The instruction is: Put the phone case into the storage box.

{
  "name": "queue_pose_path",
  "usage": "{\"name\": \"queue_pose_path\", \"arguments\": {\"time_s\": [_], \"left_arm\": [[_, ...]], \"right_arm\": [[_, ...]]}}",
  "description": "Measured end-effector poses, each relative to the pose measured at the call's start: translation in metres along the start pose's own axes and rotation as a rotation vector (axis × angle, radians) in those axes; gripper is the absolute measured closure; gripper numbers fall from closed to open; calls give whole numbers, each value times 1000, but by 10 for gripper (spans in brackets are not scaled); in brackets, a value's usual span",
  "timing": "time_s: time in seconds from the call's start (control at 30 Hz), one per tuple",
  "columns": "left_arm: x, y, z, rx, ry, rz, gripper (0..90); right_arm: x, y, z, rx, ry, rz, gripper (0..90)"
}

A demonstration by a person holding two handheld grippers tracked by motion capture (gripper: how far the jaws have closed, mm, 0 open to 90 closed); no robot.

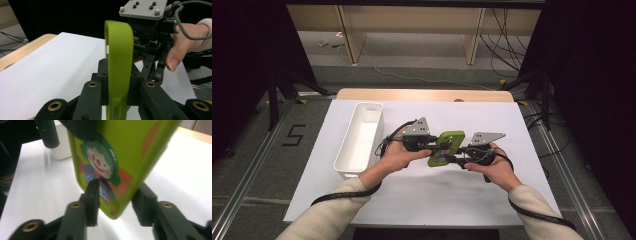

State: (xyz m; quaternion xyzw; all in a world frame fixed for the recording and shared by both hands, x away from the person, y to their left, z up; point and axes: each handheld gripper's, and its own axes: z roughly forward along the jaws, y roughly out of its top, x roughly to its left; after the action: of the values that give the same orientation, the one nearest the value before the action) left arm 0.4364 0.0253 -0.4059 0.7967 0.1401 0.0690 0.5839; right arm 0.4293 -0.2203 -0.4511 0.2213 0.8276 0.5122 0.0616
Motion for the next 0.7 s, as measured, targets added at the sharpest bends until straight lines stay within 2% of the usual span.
{"name": "queue_pose_path", "arguments": {"time_s": [0.13,0.17,0.23,0.43,0.47,0.57,0.7], "left_arm": [[1,-2,0,-4,13,-13,743],[3,-2,0,-14,21,18,714],[4,-2,0,-15,46,32,660],[2,-1,0,-19,111,-15,497],[0,-1,0,-12,135,-29,453],[0,2,-1,6,209,-58,228],[0,4,-2,5,253,-64,92]], "right_arm": [[0,0,0,13,13,8,701],[0,0,-1,17,15,8,727],[0,1,-2,22,22,13,765],[4,7,-2,24,9,28,786],[5,8,-2,25,3,34,787],[5,9,-1,35,-40,50,788],[4,10,0,35,-91,85,788]]}}
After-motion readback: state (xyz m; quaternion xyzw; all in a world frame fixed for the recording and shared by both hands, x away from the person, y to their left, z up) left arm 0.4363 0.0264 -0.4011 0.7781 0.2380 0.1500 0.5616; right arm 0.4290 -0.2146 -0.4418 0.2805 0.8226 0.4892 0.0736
